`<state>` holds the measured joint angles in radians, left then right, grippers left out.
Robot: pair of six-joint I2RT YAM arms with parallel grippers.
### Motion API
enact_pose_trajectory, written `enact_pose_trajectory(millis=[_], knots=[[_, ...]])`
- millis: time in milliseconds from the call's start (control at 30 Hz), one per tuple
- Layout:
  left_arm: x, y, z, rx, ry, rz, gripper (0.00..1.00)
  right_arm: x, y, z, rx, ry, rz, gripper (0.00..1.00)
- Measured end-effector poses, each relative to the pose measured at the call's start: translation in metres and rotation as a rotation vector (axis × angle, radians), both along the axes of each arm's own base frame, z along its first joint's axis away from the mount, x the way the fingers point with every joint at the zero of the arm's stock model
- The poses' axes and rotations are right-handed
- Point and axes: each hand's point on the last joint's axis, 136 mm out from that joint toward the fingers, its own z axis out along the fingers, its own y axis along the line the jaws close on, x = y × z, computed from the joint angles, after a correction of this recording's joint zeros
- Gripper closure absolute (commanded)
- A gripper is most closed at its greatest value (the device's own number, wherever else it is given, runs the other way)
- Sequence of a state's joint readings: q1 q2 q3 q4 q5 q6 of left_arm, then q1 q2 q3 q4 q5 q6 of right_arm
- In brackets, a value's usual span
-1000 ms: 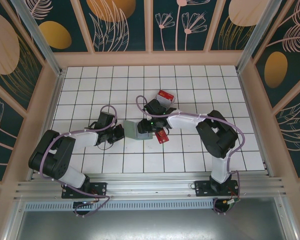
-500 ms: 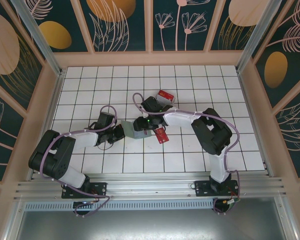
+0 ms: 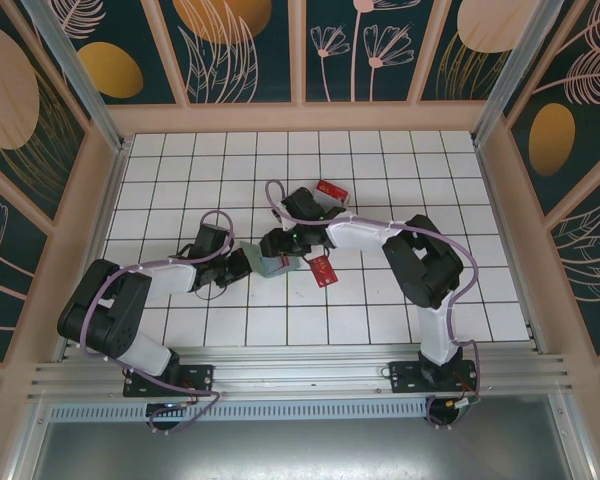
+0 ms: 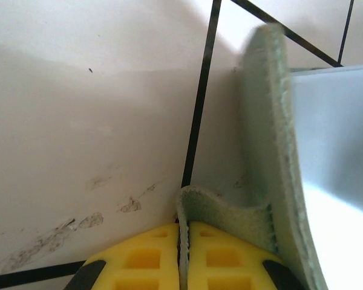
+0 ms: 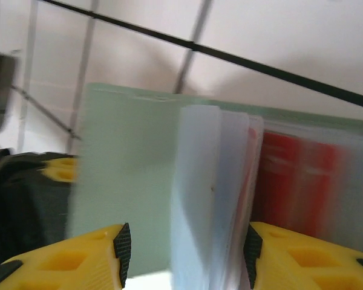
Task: Put the credit cards into the card holder
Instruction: Flip over the card slot in the card holder.
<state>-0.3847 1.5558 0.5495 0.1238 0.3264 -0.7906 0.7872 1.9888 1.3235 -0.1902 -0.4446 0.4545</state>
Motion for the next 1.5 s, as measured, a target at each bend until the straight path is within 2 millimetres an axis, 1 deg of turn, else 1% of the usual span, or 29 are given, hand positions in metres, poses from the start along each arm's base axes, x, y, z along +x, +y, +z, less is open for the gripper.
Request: enact_pose_trajectory(millis=[100, 200, 467, 633, 667, 733, 767, 833, 900, 1000, 1067, 1133, 1233, 1300, 1367, 1433, 1500], knots=[[0.000, 0.000, 0.000, 0.000, 0.000, -0.001, 1.00, -0.012, 0.015, 0.007, 0.038, 0.001, 0.048, 0.45], [0.000, 0.000, 0.000, 0.000, 0.000, -0.001, 1.00, -0.024, 0.022, 0.009, 0.050, 0.010, 0.081, 0.45], [0.000, 0.000, 0.000, -0.001, -0.001, -0.001, 1.00, -0.024, 0.023, 0.010, 0.059, 0.008, 0.085, 0.45], [0.001, 0.001, 0.004, 0.011, -0.015, 0.000, 0.77, -0.015, 0.017, 0.007, 0.050, 0.001, 0.060, 0.45], [0.000, 0.000, 0.006, 0.014, -0.022, -0.004, 0.72, -0.012, 0.013, 0.004, 0.047, 0.001, 0.049, 0.45], [0.000, -0.001, 0.010, 0.024, -0.036, -0.006, 0.68, -0.007, 0.002, -0.004, 0.034, 0.009, 0.024, 0.45], [-0.002, 0.001, 0.011, 0.036, -0.036, -0.005, 0.60, -0.004, -0.004, -0.009, 0.024, 0.015, 0.011, 0.45], [-0.004, 0.004, 0.014, 0.048, -0.034, 0.001, 0.49, -0.001, -0.014, -0.017, 0.006, 0.026, -0.011, 0.45], [-0.006, 0.007, 0.017, 0.064, -0.034, 0.006, 0.44, 0.002, -0.019, -0.021, 0.003, 0.029, -0.023, 0.45], [-0.007, 0.016, 0.021, 0.099, -0.028, 0.030, 0.44, 0.003, -0.018, -0.021, 0.016, 0.016, -0.024, 0.45], [-0.007, 0.026, 0.025, 0.121, -0.030, 0.061, 0.44, 0.003, -0.018, -0.020, 0.028, 0.006, -0.025, 0.45], [-0.005, 0.036, 0.035, 0.134, -0.053, 0.095, 0.44, 0.002, -0.021, -0.019, 0.034, 0.003, -0.032, 0.45], [0.002, 0.047, 0.060, 0.139, -0.121, 0.144, 0.45, 0.001, -0.029, -0.016, 0.035, 0.005, -0.041, 0.45], [0.009, 0.045, 0.081, 0.109, -0.174, 0.157, 0.48, 0.004, -0.035, -0.011, 0.038, -0.003, -0.056, 0.45], [0.014, 0.038, 0.092, 0.075, -0.195, 0.151, 0.52, 0.012, -0.041, -0.001, 0.050, -0.018, -0.077, 0.45], [0.019, 0.031, 0.093, 0.054, -0.193, 0.139, 0.54, 0.023, -0.049, 0.010, 0.062, -0.045, -0.105, 0.45], [0.021, 0.021, 0.088, 0.051, -0.171, 0.112, 0.57, 0.036, -0.060, 0.019, 0.062, -0.078, -0.140, 0.45]])
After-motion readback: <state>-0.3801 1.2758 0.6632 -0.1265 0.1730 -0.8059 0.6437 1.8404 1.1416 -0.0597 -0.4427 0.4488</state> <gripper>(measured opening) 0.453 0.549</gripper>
